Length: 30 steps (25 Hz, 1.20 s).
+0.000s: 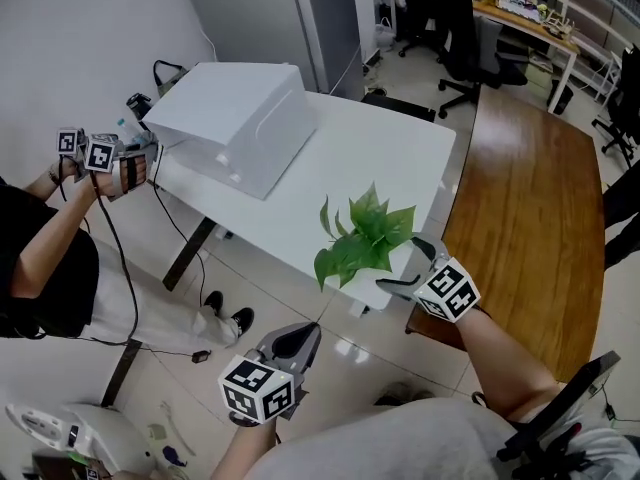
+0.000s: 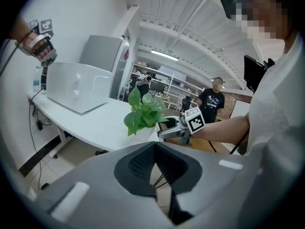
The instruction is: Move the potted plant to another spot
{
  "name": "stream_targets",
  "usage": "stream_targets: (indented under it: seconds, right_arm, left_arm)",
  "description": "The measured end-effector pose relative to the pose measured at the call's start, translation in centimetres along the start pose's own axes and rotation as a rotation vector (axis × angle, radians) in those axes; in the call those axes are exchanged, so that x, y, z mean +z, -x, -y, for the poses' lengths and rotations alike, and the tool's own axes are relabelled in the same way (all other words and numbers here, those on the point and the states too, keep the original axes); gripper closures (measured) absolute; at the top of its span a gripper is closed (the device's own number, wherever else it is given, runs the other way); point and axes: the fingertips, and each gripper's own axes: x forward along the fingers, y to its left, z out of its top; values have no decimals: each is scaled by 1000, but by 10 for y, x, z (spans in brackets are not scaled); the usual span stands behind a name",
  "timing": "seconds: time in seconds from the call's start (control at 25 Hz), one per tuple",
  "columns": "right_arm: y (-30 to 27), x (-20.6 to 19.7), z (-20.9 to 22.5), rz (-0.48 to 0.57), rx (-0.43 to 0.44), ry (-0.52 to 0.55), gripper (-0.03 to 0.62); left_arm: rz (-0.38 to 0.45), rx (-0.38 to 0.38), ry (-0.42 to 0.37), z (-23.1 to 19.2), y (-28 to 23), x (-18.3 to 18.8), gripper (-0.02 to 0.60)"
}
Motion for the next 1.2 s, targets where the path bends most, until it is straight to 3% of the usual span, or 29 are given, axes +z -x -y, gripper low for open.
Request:
stream_targets:
  seconds: [0.24,0.36,0.44,0.6,0.84,1.2]
  right_arm:
    - [82,40,-13,162,-83,-46,357]
    - [120,52,-23,187,-88,-38,461]
    - [143,56,-32,205,-76,-60,579]
    - [200,56,-43,249,-78,-134,589]
    - [270,6,-56,239,-150,-230,588]
    - [360,-39,-135,273,-189,-274,589]
  left_arm:
    - [37,-109,-46,22,-28,25,588]
    - [42,-178,-60,42,-49,29,588]
    - [36,-226,-73,60,-61,28,588]
    - [15,-299,-106,96,-78,23,588]
    - [-9,-360,-158,153,-89,8,588]
    - [-11,-402,-239,270,-43,-33,588]
